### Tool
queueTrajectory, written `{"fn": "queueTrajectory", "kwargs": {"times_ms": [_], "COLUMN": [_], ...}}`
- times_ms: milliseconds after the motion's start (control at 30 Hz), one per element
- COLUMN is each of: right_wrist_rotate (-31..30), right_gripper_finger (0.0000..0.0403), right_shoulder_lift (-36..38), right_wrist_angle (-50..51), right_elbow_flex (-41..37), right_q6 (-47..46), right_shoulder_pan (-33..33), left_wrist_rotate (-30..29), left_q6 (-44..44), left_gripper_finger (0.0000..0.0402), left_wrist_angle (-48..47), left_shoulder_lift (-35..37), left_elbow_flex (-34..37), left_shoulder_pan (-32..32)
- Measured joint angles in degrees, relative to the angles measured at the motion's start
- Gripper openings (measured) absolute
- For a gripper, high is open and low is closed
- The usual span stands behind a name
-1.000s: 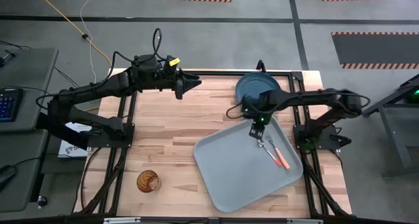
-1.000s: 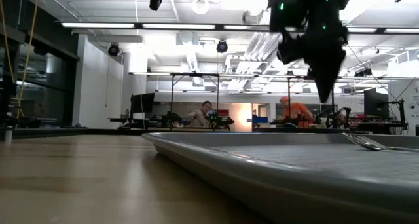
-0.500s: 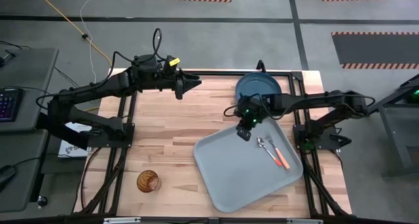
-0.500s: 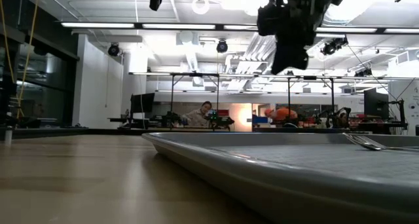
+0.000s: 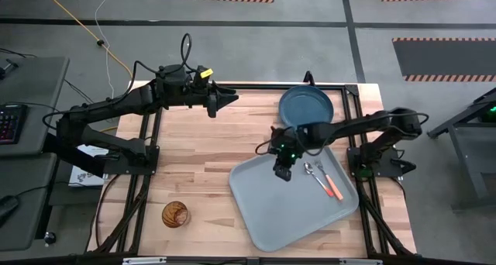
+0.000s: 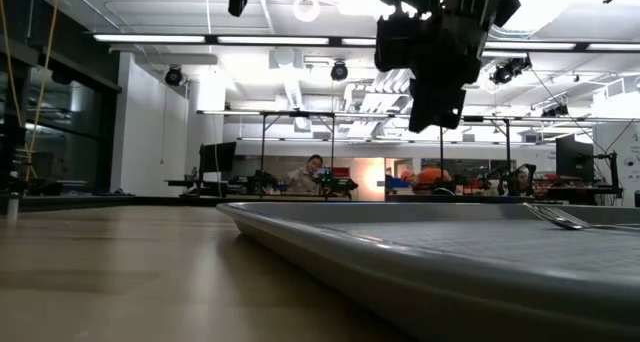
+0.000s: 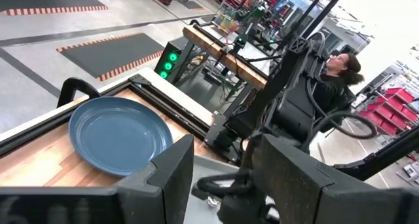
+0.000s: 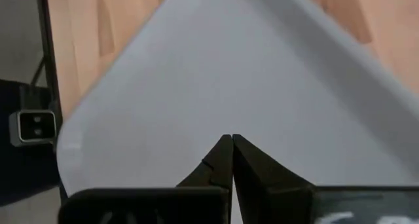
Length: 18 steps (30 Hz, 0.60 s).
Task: Pick and place plate/cup/fork/spoon on tray
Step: Put the blue plate on the gray tray
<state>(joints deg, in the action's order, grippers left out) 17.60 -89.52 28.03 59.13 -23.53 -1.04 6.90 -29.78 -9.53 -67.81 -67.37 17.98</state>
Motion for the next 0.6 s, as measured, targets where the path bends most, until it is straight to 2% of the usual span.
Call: {"fn": "queueTrajectory", "kwargs": {"times_ms": [600], "right_wrist_rotate": [-0.49], "right_gripper_finger": [0.0], "right_shoulder_lift": [-2.88], "right_wrist_angle": [-1.53], "right_elbow_flex": [-0.02], "right_q6": [-0.26], "right_shoulder_pan": [-3.52], "left_wrist_rotate": [-0.02], "left_q6": [0.0], "left_gripper_finger": [0.017], "left_wrist_angle": [-0.16], "left_shoulder_lift": [0.0], "left_elbow_flex": [0.0], "left_shoulder_pan": [0.0]}}
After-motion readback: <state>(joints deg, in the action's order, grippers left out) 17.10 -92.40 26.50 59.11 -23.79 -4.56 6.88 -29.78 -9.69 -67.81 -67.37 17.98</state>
